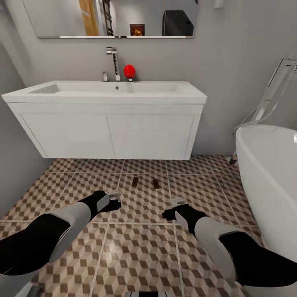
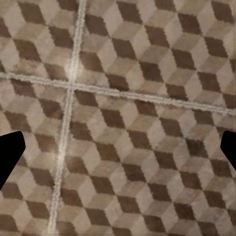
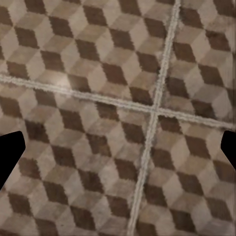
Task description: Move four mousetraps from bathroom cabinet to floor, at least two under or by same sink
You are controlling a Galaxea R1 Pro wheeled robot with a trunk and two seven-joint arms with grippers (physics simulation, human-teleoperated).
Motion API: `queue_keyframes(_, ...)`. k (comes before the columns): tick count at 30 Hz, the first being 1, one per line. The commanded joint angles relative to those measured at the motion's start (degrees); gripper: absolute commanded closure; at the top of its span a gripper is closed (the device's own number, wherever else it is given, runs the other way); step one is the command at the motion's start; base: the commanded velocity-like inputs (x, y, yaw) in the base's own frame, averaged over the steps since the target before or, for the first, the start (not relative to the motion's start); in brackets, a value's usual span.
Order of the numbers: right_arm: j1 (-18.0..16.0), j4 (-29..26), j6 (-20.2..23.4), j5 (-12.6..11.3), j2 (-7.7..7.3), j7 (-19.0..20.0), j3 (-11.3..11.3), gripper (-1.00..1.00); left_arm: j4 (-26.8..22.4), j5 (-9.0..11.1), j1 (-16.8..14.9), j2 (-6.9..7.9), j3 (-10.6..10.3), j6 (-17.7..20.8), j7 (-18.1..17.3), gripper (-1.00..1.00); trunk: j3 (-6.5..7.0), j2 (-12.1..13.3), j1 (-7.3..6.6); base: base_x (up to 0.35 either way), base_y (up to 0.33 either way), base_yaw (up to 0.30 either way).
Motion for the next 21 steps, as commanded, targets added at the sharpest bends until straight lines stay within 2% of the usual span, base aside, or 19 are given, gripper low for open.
queue_keyframes(1,0.0,0.0,0.4,-0.1,-0.02,-0.1,0.4,-1.00,0.1,0.6,-0.1,-0.03,-0.4,0.1,0.2,-1.00,0.18,0.0,-0.03,0.000,0.000,0.000)
queue_keyframes(6,0.0,0.2,0.4,0.0,-0.61,-0.1,0.4,-1.00,0.1,0.7,0.0,0.10,-0.3,0.0,0.2,-1.00,1.29,0.1,-0.16,0.000,0.000,0.000)
queue_keyframes(14,0.3,0.3,0.4,-0.1,-1.61,-0.1,0.5,-1.00,0.1,1.2,0.1,1.85,-0.2,-0.2,0.2,-1.00,3.06,0.2,-0.37,0.000,0.000,0.000)
queue_keyframes(21,0.9,0.5,0.5,0.0,-2.51,-0.2,0.5,-1.00,0.1,1.5,1.5,2.24,-0.1,-0.5,0.2,-1.00,4.61,0.3,-0.55,0.000,0.000,0.000)
